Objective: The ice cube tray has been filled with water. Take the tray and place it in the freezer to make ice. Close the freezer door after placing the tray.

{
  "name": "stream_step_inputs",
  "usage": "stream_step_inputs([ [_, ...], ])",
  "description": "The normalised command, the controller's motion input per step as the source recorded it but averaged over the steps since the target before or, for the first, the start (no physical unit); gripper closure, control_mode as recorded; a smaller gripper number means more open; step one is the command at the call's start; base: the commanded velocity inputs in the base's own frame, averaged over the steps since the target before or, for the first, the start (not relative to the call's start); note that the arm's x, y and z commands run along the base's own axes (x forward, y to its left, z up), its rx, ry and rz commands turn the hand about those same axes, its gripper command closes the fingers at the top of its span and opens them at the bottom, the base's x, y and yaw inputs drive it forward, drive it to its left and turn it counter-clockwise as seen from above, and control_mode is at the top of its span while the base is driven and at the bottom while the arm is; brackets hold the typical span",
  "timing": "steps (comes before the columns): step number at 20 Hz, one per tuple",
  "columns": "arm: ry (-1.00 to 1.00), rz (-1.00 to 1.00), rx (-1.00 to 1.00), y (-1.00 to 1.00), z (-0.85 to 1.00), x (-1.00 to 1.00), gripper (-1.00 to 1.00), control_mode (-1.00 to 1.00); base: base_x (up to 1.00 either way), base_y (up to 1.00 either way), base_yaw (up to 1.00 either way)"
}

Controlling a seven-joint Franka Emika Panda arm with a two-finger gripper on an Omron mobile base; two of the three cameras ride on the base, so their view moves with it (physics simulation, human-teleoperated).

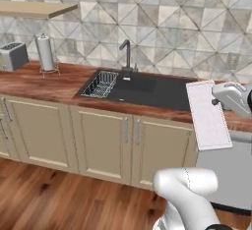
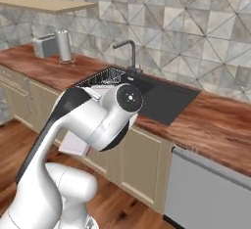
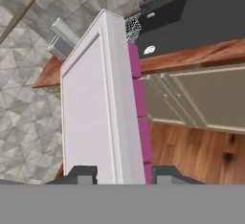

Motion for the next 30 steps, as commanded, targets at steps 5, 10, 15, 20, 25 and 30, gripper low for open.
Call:
stream_step_inputs([
  [5,0.0,0.0,0.0,0.0,0.0,0.0,1.0,1.0,0.21,0.39,0.5],
  [10,0.0,0.0,0.0,0.0,0.0,0.0,1.0,1.0,0.23,0.41,0.55],
  [15,0.0,0.0,0.0,0.0,0.0,0.0,1.0,1.0,0.18,0.39,0.59],
  [20,0.0,0.0,0.0,0.0,0.0,0.0,1.0,1.0,0.28,0.36,0.64],
  [25,0.0,0.0,0.0,0.0,0.0,0.0,1.0,1.0,0.33,0.33,0.68],
  [30,0.0,0.0,0.0,0.0,0.0,0.0,1.0,1.0,0.3,0.31,0.7],
])
